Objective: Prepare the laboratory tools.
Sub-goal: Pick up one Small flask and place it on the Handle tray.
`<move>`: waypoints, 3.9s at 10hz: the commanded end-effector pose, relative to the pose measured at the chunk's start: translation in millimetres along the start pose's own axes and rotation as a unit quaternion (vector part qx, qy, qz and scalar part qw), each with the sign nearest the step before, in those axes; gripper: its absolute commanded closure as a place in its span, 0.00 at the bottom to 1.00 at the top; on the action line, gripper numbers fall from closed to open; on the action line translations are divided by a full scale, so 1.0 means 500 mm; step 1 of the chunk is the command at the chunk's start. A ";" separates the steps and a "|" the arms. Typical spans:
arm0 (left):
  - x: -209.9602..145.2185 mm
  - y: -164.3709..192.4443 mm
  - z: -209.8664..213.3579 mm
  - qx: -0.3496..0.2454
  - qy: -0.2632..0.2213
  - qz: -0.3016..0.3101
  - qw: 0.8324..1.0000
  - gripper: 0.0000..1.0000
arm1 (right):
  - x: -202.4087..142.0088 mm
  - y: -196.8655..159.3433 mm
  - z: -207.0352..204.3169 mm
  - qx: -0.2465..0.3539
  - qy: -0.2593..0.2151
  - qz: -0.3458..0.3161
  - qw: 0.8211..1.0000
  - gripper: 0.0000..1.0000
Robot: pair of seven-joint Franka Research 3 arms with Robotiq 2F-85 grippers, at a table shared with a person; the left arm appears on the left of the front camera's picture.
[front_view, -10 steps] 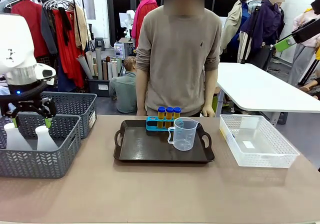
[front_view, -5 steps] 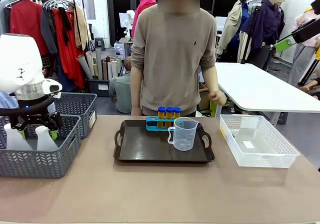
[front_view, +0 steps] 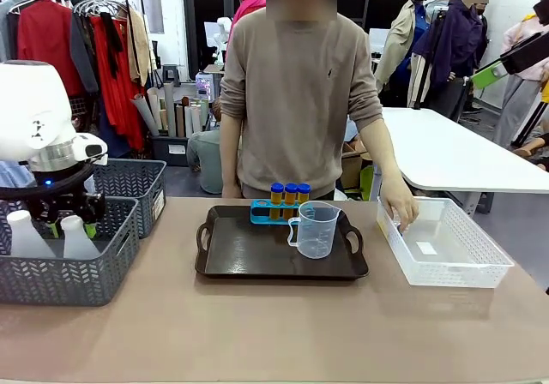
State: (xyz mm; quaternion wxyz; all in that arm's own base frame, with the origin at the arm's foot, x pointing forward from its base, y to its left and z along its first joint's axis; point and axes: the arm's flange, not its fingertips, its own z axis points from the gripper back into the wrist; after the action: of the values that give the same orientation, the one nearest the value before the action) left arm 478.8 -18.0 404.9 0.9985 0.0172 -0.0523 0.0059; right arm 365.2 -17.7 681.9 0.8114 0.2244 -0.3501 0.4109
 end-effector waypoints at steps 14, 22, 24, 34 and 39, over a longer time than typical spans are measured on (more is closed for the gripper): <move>-0.021 0.009 0.064 0.005 0.015 0.000 1.000 0.22 | 0.004 0.001 0.000 0.008 -0.014 0.007 1.000 0.00; -0.075 0.021 0.040 -0.010 0.043 0.014 0.999 0.00 | 0.004 0.001 0.000 0.008 -0.014 0.007 1.000 0.00; -0.071 0.016 0.032 -0.012 0.046 0.010 0.999 0.00 | 0.004 0.001 0.000 0.008 -0.014 0.007 1.000 0.00; -0.051 0.000 0.067 -0.022 0.034 -0.008 0.999 1.00 | 0.004 0.001 0.000 0.008 -0.014 0.007 1.000 0.00; 0.033 -0.102 0.365 0.031 0.029 -0.088 0.995 1.00 | 0.004 0.001 0.000 0.008 -0.014 0.007 1.000 0.00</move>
State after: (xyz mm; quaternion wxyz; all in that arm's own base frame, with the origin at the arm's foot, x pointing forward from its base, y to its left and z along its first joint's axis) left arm 462.7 -67.1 556.4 0.9977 0.0304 -0.0214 -0.0560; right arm 365.2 -17.6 681.9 0.8114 0.2243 -0.3500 0.4109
